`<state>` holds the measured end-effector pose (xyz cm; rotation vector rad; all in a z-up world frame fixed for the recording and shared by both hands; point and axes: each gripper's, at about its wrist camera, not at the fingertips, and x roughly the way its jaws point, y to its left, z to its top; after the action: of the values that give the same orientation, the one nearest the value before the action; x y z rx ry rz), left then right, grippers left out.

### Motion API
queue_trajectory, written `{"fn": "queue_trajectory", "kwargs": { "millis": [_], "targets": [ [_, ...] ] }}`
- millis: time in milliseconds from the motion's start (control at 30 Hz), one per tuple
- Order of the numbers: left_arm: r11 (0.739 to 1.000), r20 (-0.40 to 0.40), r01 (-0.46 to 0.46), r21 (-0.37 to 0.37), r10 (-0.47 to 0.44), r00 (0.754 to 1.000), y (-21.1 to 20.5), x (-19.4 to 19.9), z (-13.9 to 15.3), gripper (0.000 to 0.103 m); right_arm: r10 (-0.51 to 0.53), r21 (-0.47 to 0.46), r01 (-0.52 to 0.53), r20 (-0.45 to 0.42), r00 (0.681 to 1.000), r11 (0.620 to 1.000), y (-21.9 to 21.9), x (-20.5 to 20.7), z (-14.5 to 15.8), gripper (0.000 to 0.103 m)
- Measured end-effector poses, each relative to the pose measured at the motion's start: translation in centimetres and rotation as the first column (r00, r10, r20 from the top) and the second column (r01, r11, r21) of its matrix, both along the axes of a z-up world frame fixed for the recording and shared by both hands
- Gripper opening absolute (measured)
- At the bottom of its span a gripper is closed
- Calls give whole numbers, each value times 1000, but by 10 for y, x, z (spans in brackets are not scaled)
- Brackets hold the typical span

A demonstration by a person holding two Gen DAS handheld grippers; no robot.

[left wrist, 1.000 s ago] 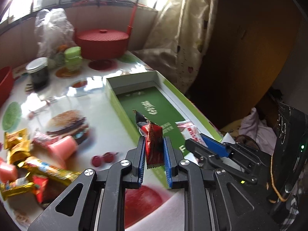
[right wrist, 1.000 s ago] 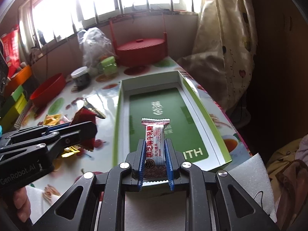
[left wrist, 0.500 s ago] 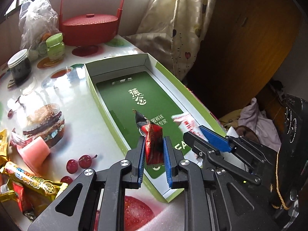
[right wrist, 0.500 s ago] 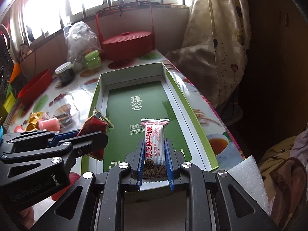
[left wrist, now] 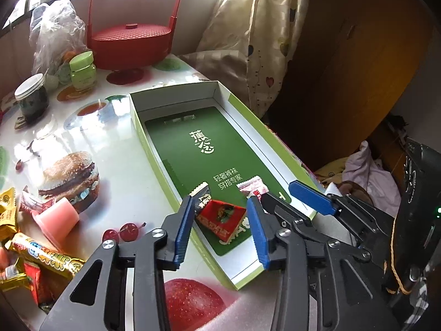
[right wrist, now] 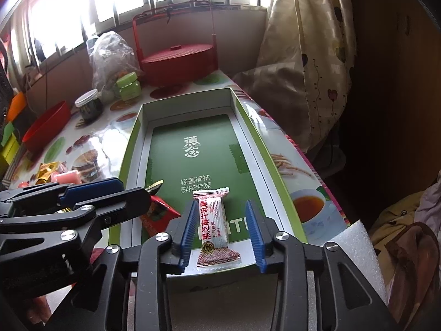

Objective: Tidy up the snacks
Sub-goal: 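Carry both snacks into the green box and open both tools to release them, then move both open tools back over the snack pile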

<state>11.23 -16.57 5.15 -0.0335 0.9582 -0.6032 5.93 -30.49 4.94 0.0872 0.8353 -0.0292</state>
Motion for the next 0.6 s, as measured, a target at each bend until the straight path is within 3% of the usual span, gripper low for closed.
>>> {"fn": "queue_trajectory", "kwargs": {
  "millis": [200, 600],
  "targets": [
    [1000, 36, -28, -1, 28, 999, 13, -4, 11, 45, 0, -2, 0, 19, 1000, 1000, 5, -5, 8, 41],
    [987, 139, -145, 65, 135, 981, 51, -22, 27, 45, 29, 29, -31, 60, 998, 999, 27, -12, 24, 49]
  ]
}}
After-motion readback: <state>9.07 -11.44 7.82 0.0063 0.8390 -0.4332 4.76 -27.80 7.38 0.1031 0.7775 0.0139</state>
